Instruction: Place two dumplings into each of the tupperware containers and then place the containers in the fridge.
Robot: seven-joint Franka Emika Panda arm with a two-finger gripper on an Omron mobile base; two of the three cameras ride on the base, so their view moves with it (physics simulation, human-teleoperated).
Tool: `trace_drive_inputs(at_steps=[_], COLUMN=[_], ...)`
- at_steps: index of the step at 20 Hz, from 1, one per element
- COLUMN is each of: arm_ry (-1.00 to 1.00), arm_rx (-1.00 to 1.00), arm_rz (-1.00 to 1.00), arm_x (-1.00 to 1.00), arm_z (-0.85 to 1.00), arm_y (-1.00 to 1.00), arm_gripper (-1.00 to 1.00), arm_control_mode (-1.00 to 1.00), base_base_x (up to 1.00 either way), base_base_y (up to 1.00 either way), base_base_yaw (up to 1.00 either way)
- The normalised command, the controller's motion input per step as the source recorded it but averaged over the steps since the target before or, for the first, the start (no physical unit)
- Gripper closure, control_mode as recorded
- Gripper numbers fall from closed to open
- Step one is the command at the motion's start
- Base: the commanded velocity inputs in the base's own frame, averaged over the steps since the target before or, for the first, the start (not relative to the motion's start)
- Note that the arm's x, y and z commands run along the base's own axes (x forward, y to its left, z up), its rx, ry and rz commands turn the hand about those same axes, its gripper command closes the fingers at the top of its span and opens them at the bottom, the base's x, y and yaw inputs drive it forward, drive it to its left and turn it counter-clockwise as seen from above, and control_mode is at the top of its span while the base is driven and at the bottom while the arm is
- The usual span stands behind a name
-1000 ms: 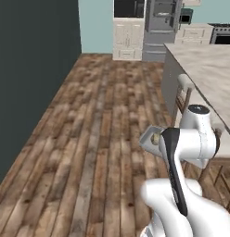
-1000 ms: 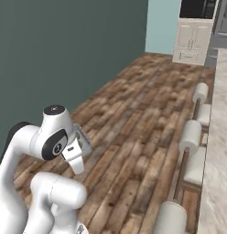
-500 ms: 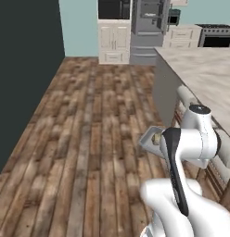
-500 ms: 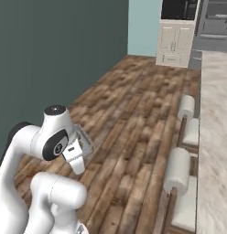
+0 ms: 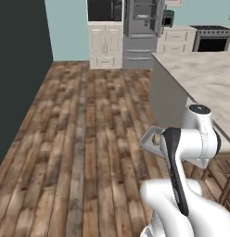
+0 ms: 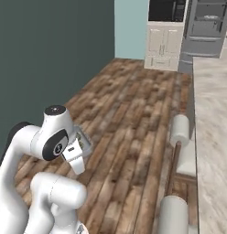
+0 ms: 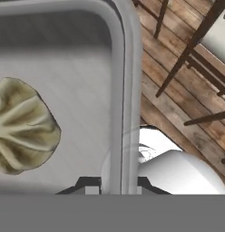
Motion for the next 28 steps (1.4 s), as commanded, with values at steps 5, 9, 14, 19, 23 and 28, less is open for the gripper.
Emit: trace_drive_inputs(at_steps=[5, 9, 14, 19, 23, 28], arm_ry=[0.00, 0.00, 0.00, 0.00, 0.00, 0.00], arm_rx=[0.00, 0.00, 0.00, 0.00, 0.00, 0.00], arm_rz=[0.00, 0.00, 0.00, 0.00, 0.00, 0.00], arm_x=[0.00, 0.00, 0.00, 0.00, 0.00, 0.00], arm_z=[0.00, 0.00, 0.00, 0.00, 0.00, 0.00], arm_y=[0.00, 0.00, 0.00, 0.00, 0.00, 0.00], arm_gripper=[1.00, 1.00, 1.00, 1.00, 1.00, 1.00], arm_control_mode=[1.00, 1.00, 1.00, 1.00, 1.00, 1.00], base_base_x=[1.00, 1.00, 1.00, 1.00, 1.00, 1.00], base_base_y=[0.20, 0.21, 0.14, 0.05, 0.05, 0.07], base_base_yaw=[-0.12, -0.10, -0.09, -0.11, -0.11, -0.12])
